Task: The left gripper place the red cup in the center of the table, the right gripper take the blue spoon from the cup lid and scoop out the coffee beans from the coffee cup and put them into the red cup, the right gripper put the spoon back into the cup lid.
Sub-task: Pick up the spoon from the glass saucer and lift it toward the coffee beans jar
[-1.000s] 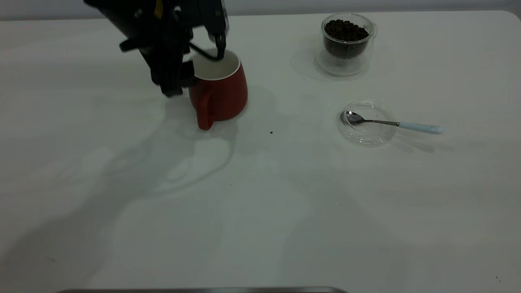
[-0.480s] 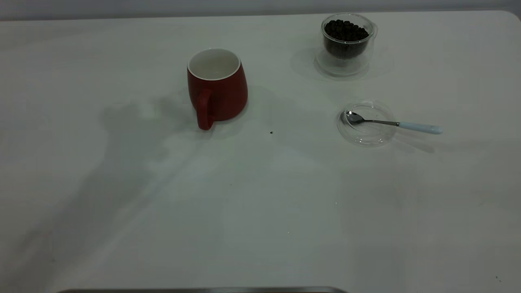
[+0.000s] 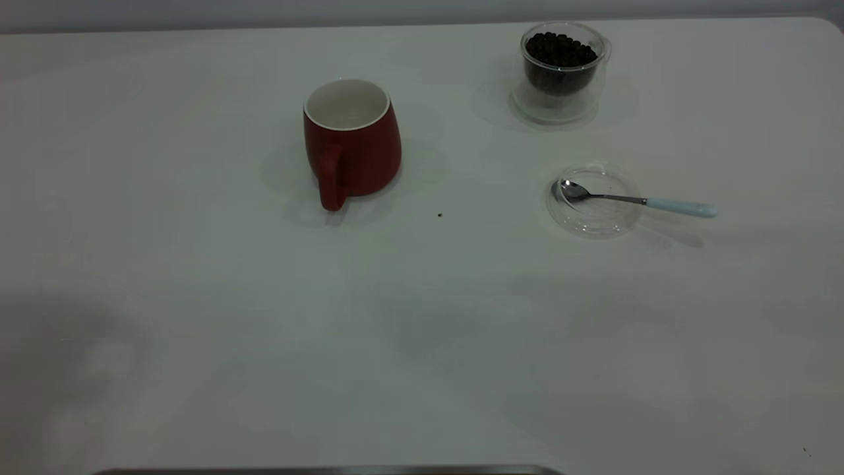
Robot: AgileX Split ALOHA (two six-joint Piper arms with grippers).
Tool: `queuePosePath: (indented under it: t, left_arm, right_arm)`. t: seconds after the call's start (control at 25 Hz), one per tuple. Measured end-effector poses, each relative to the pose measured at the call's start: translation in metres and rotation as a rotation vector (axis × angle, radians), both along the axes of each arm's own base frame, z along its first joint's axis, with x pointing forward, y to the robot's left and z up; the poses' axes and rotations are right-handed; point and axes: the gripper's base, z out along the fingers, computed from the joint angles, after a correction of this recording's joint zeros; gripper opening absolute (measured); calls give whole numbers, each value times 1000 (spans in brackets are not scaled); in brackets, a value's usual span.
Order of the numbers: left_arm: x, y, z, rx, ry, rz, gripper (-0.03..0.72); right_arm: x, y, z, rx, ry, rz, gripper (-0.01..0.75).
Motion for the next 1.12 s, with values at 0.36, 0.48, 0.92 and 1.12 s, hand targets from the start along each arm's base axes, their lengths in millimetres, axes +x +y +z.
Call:
queuePosePath:
  t: [0.36,0.48,0.92,1.12]
  left_arm:
    - [-94,23,7,-258,-124,-107,586]
    - [-127,30,-17,-300,-119,-195,586]
    - [-180,44,-125,-340,-84,-296,586]
    - [-178,43,-140,-338,-64,-295,586]
  right_arm:
    - [0,0,0,0,0,0,242]
    - [0,0,0,0,0,0,242]
    - [0,0,0,0,0,0,242]
    - [0,0,0,0,0,0,242]
